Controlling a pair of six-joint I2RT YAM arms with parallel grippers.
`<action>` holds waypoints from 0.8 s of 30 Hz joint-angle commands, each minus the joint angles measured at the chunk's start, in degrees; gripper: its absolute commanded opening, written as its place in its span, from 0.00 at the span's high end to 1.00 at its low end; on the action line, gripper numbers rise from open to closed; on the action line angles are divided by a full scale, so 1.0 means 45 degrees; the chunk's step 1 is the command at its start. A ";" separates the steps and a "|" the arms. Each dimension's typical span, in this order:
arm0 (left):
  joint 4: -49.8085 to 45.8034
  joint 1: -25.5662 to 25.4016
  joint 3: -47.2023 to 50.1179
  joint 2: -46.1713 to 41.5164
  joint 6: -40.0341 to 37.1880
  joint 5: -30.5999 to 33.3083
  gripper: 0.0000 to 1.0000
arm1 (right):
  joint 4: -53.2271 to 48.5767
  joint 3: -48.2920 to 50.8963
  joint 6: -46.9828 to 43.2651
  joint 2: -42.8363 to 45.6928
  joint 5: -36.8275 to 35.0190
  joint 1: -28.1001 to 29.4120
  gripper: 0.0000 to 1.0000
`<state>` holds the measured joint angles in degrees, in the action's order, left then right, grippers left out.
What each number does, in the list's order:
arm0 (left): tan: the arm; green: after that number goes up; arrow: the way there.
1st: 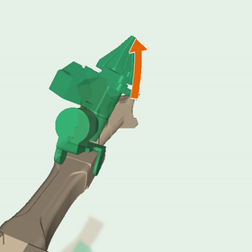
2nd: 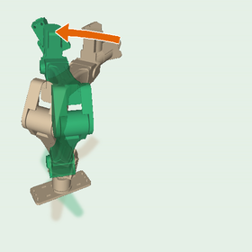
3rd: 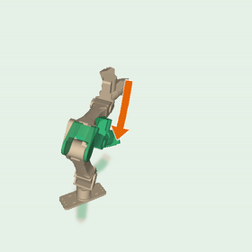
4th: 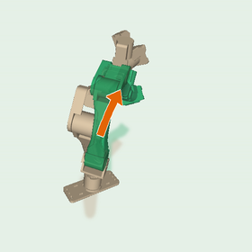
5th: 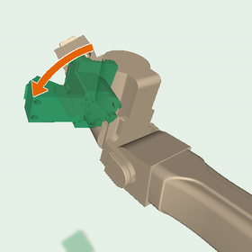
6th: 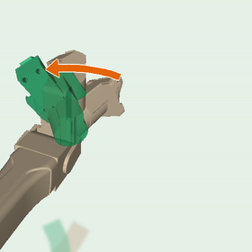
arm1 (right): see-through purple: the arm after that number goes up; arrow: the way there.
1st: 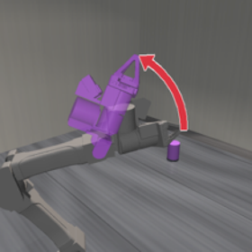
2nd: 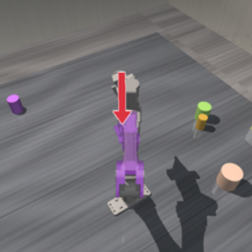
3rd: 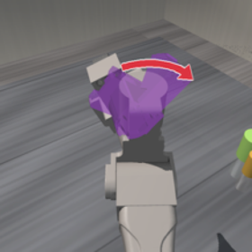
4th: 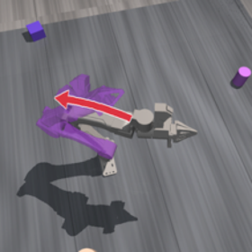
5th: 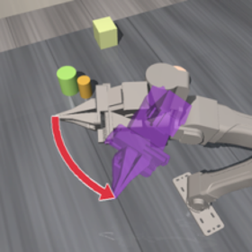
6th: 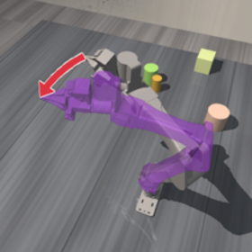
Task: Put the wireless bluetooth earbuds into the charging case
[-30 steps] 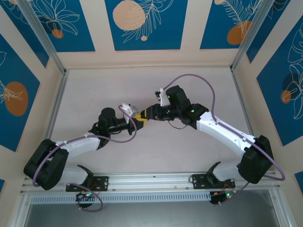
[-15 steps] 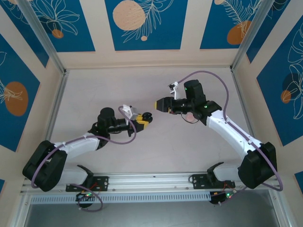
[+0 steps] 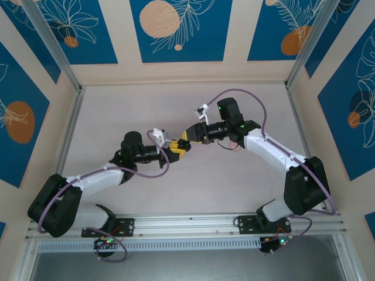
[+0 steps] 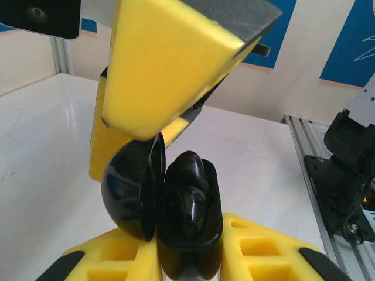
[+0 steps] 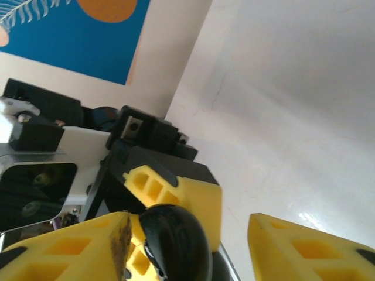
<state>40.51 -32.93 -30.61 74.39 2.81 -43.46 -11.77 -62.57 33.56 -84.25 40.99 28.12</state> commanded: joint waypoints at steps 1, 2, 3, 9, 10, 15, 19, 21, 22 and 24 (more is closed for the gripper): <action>-0.0147 -0.0163 -0.0453 -0.0231 -0.0213 -0.0186 0.76 | 0.0341 -0.0321 -0.0202 0.0026 0.0868 0.0172 0.50; -0.0273 -0.0163 -0.0481 -0.0241 -0.0249 -0.0066 0.76 | 0.0429 -0.0294 -0.0178 0.0084 0.0945 0.0195 0.53; -0.0407 -0.0163 -0.0517 -0.0260 -0.0298 -0.0002 0.76 | 0.0506 -0.0277 -0.0154 0.0141 0.1052 0.0197 0.54; -0.1023 -0.0163 -0.0675 -0.0188 -0.0410 0.0264 0.76 | 0.1524 0.0483 0.0297 0.1218 0.1167 0.0177 0.60; -0.1053 -0.0153 -0.0693 -0.0183 -0.0392 0.0273 0.76 | 0.1700 0.0664 0.0413 0.1481 0.1113 0.0139 0.60; -0.1148 -0.0161 -0.0850 0.0032 -0.0064 0.0321 0.75 | 0.0769 0.1258 0.0376 0.2564 -0.0329 -0.0289 0.61; -0.1625 -0.0153 -0.1168 0.0554 0.0796 0.0497 0.76 | -0.0495 0.1776 0.0617 0.3079 -0.2006 -0.1137 0.60; -0.2165 -0.0182 -0.1401 0.0790 0.1273 0.0835 0.76 | -0.1314 0.1914 0.0805 0.3150 -0.2821 -0.1549 0.61; -0.2521 -0.0197 -0.1575 0.0947 0.1494 0.0918 0.76 | -0.1510 0.2048 0.0885 0.3189 -0.3119 -0.1779 0.61; -0.3238 -0.0294 -0.1998 0.1348 0.2010 0.1440 0.77 | -0.1622 0.2353 0.1180 0.3300 -0.3350 -0.2187 0.61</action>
<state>30.65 -33.19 -36.45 78.61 7.73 -39.75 -13.58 -53.93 36.75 -70.48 30.89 19.92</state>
